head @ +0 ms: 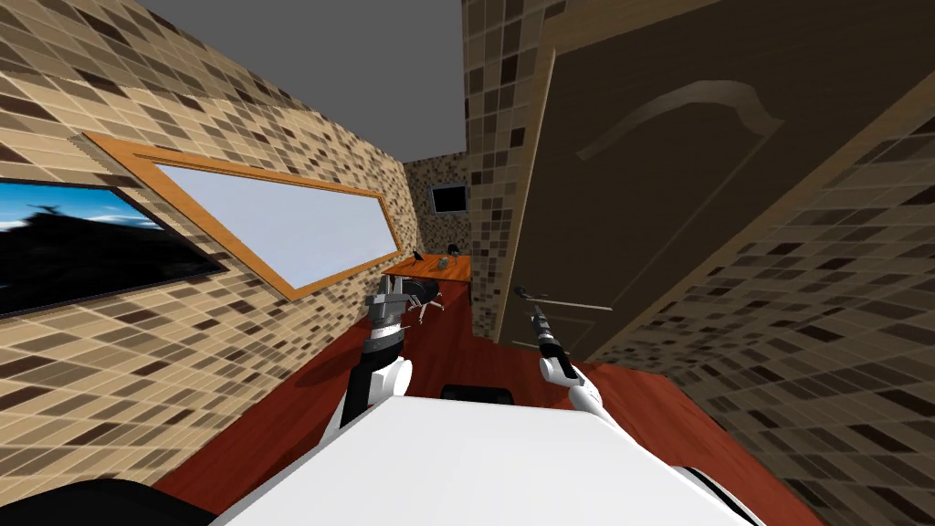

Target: Pull the door open

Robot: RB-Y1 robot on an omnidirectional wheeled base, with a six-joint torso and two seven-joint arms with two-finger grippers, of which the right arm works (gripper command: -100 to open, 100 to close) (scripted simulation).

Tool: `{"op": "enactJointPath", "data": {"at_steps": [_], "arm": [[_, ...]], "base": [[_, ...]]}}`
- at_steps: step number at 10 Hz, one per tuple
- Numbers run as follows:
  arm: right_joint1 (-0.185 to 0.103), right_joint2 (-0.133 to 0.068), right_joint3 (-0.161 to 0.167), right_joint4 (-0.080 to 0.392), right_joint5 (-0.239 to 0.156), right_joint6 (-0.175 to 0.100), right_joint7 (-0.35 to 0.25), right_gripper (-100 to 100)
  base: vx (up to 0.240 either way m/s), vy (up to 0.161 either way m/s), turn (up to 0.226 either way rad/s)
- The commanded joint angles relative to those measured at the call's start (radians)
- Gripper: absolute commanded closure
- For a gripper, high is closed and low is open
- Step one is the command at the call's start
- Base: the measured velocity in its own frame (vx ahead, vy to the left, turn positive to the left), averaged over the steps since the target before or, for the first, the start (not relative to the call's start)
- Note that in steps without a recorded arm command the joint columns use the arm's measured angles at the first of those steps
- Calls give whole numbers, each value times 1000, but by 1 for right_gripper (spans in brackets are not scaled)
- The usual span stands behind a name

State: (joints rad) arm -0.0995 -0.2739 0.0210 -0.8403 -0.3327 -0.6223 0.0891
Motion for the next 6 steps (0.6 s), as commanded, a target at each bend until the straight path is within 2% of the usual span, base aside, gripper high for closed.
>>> {"op": "enactJointPath", "data": {"at_steps": [1, 2, 3, 4, 6], "arm": [[-13, -4, 0, 29, -5, -6, 2, -100], [-7, -1, 0, 16, -3, -3, 2, -100], [6, -26, -11, 32, -11, -20, -19, -100], [10, -33, -14, 36, -13, -25, -26, -100], [28, -66, -28, 55, -24, -47, -57, -100]], "base": [[-57, -75, 134], [-26, -38, 36], [134, 17, 168], [213, 29, 140], [207, 10, 160]]}}
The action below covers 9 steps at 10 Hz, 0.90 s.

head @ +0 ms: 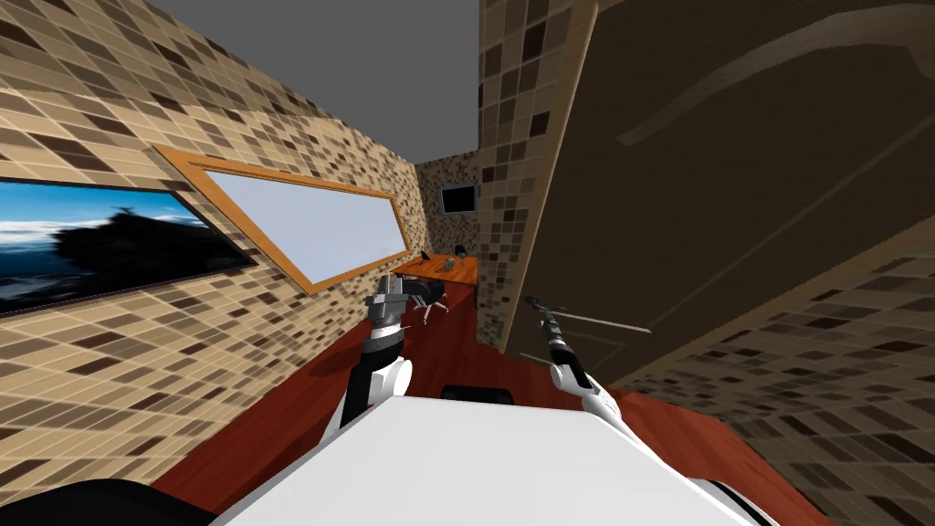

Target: Pull the door open

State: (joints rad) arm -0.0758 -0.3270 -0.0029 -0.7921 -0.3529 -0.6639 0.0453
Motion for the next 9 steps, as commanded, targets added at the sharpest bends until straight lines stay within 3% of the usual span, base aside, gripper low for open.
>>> {"op": "enactJointPath", "data": {"at_steps": [1, 2, 3, 5, 6, 7, 9], "arm": [[14, -30, -11, 16, -9, -16, -29, -100], [14, -30, -11, 16, -9, -16, -29, -100], [27, -53, -21, 30, -16, -31, -50, -100], [39, -74, -30, 42, -23, -46, -70, -100], [37, -66, -29, 32, -21, -38, -61, -100], [37, -66, -29, 32, -21, -38, -61, 100], [37, -66, -29, 32, -21, -38, -61, 100]], "base": [[215, 9, 189], [127, -6, 41], [137, -9, 140], [178, -15, 134], [72, -12, 20], [-11, 1, -15], [-23, 2, -1]]}}
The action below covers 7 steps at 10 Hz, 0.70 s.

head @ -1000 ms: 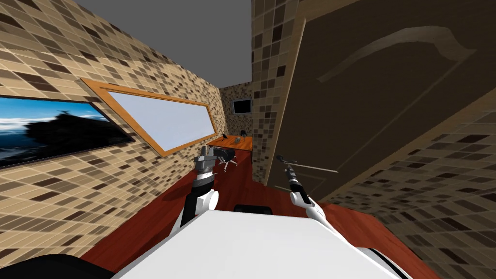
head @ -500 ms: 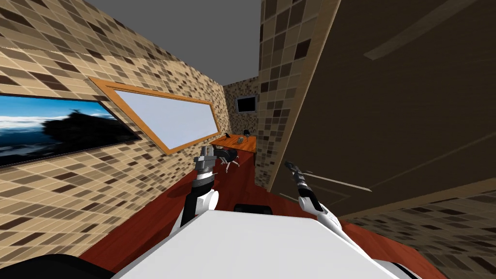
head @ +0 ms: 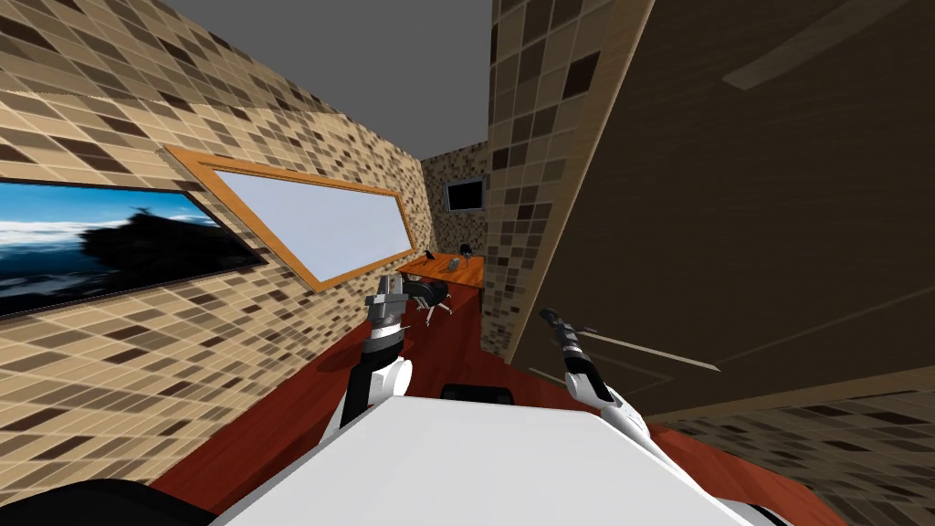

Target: Pull the door open

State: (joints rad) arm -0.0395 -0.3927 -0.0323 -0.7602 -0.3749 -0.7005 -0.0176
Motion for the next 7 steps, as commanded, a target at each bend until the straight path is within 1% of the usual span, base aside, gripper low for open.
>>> {"op": "enactJointPath", "data": {"at_steps": [1, 3, 4, 7], "arm": [[1, 0, 1, 0, 1, -1, 2, 100], [1, 0, 1, 0, 1, -1, 2, 100], [9, -9, 15, -4, 5, -5, -13, 100], [23, -30, 43, -14, 14, -15, -41, 100]], "base": [[-12, 0, 5], [-3, 0, 0], [-121, -11, 97], [-224, -53, 124]]}}
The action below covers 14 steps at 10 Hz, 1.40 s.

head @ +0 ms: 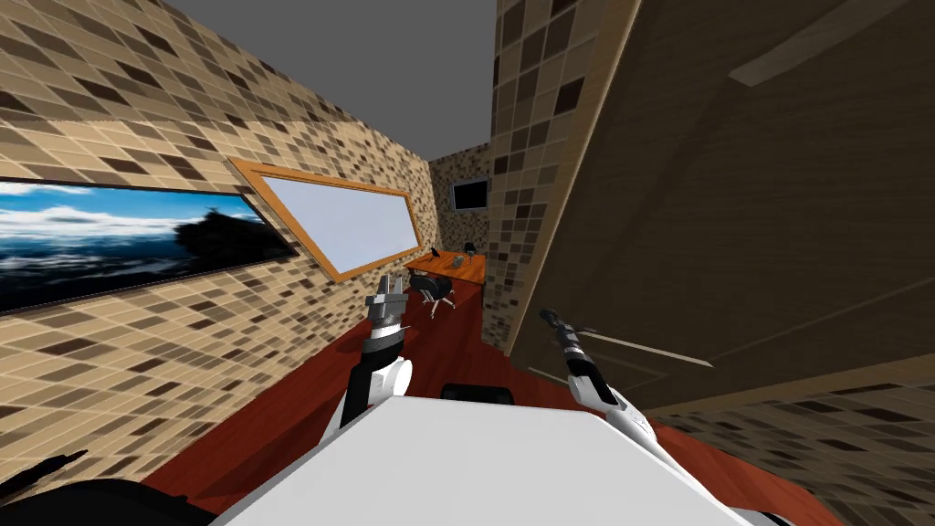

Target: Pull the door open

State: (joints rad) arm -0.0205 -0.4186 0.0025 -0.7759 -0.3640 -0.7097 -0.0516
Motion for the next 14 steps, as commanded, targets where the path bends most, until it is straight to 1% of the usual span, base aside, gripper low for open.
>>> {"op": "enactJointPath", "data": {"at_steps": [1, 4, 5, 6, 10, 11, 13, 14], "arm": [[12, -16, 23, -4, 8, -12, -23, 100], [33, -45, 63, -18, 21, -28, -63, 100], [31, -38, 56, -18, 18, -21, -55, 100], [50, -51, 78, -26, 21, -35, -73, 100], [87, -91, 124, -48, 25, -75, -113, 100], [101, -107, 142, -57, 27, -91, -129, 100], [119, -127, 165, -68, 29, -111, -148, 100], [111, -118, 159, -62, 29, -102, -143, 100]], "base": [[-296, -43, 166], [-284, -62, 148], [-108, -4, 18], [-136, -33, 103], [-224, -74, 129], [-227, -57, 132], [-250, -66, 129], [-122, -29, 31]]}}
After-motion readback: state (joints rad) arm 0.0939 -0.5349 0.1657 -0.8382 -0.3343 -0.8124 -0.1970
